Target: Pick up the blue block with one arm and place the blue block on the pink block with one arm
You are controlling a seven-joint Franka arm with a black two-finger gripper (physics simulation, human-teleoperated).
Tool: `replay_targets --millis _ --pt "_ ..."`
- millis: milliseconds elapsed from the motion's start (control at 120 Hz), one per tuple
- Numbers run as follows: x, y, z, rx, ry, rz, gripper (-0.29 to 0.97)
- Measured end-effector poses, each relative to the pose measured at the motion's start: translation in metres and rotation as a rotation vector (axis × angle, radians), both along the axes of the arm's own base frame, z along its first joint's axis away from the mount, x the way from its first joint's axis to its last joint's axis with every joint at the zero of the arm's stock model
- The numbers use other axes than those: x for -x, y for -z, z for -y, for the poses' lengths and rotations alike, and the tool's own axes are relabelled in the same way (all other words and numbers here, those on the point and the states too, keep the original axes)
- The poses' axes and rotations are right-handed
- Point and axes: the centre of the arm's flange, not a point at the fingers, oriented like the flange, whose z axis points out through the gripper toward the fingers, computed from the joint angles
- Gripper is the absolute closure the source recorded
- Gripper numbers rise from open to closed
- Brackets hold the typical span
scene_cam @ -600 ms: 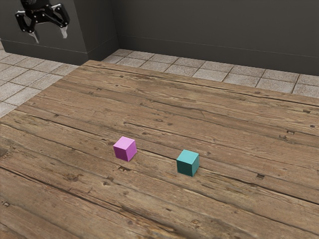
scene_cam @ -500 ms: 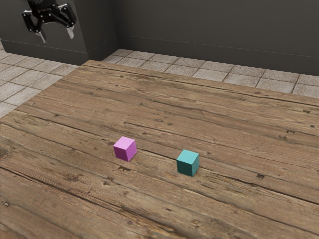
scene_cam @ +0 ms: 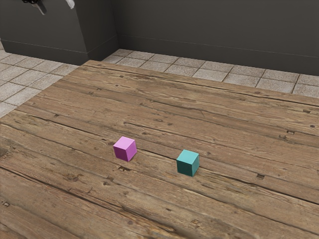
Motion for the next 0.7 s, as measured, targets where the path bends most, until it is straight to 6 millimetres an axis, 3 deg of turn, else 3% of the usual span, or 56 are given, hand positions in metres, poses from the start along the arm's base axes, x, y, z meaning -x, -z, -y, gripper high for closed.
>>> replay_targets --millis 150,217,275,425,700 --pt "-0.005 0.007 0.011 0.004 0.015 -0.019 0.02" --pt "-0.018 0.029 0.015 0.011 0.024 -0.057 0.02" --pt "-0.025 0.048 0.035 0.022 0.063 -0.083 0.02" --pt "0.0 0.098 0.062 0.003 0.136 -0.144 0.02" --pt "-0.028 0.166 0.03 -0.081 0.123 -0.178 0.02"
